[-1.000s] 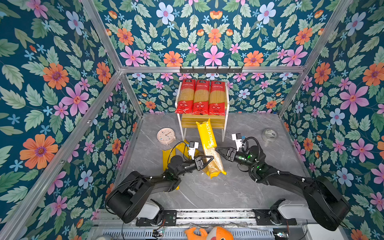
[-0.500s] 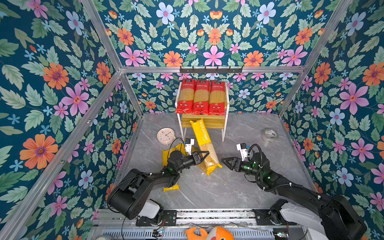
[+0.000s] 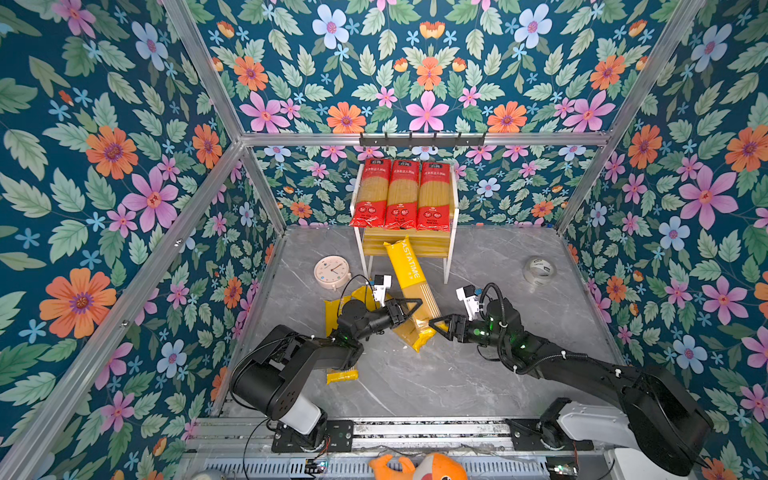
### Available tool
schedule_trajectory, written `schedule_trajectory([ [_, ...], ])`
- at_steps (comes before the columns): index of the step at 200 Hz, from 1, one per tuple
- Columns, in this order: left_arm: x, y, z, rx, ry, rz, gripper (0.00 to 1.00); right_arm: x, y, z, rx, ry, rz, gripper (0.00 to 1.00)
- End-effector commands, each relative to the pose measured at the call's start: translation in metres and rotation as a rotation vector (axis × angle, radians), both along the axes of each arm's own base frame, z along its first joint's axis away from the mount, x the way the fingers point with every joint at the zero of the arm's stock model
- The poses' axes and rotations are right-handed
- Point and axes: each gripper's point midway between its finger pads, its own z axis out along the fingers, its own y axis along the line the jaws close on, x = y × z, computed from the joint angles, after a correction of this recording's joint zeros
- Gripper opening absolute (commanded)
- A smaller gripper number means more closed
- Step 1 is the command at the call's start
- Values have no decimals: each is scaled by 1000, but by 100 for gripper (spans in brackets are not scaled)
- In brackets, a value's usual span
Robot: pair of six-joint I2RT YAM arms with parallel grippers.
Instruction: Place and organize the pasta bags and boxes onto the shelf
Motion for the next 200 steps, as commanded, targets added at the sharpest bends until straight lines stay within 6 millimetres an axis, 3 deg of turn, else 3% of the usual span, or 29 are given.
schedule_trajectory([
  [1,-6,-4,40,-88,-159,-45,6,2,11,21,65,-63,45,68],
  [64,-3,-7,46,-104,-145,-64,10,6,14,42,155,-108,36,37],
  [80,-1,-5,44,-95,-137,-53,17,8,14,43,158,-106,27,27],
  [90,1,-3,44,-91,-133,-41,26,10,15,45,161,-109,25,22],
  [123,12,11,34,-44,-108,29,44,20,17,59,178,-135,-5,15],
  [170,16,25,23,70,-105,94,53,44,28,73,207,-155,-38,4],
  [200,20,48,4,187,-68,181,58,71,38,81,239,-149,-94,0],
])
